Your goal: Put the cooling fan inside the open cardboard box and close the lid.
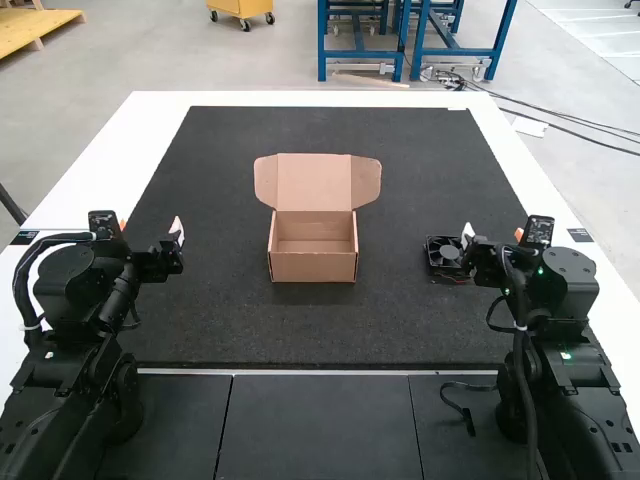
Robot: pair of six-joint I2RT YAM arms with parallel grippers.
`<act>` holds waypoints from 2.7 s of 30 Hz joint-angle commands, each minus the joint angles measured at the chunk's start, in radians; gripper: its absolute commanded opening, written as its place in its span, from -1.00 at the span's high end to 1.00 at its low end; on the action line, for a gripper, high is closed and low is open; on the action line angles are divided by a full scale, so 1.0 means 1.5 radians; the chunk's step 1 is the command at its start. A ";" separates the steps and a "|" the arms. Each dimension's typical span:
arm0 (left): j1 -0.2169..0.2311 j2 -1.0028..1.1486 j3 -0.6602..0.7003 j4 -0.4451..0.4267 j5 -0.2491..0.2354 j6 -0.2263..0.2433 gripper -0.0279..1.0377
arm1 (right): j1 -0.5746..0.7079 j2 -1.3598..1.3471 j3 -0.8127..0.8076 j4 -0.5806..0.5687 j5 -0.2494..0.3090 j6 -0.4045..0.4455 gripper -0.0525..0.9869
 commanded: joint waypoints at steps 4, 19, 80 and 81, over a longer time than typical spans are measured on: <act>-0.002 -0.006 -0.004 0.009 -0.006 -0.001 -0.87 | -0.006 -0.009 -0.099 0.000 0.014 -0.003 -0.86; 0.001 -0.006 0.029 0.124 -0.030 0.007 -0.87 | -0.007 -0.009 -0.087 0.168 0.050 -0.005 -0.86; -0.245 0.505 0.640 -0.392 0.097 0.033 -0.87 | -0.022 0.775 0.757 -0.594 0.046 -0.038 -0.85; -0.255 0.505 0.638 -0.400 0.097 0.028 -0.87 | -0.023 0.784 0.753 -0.592 0.046 -0.043 -0.85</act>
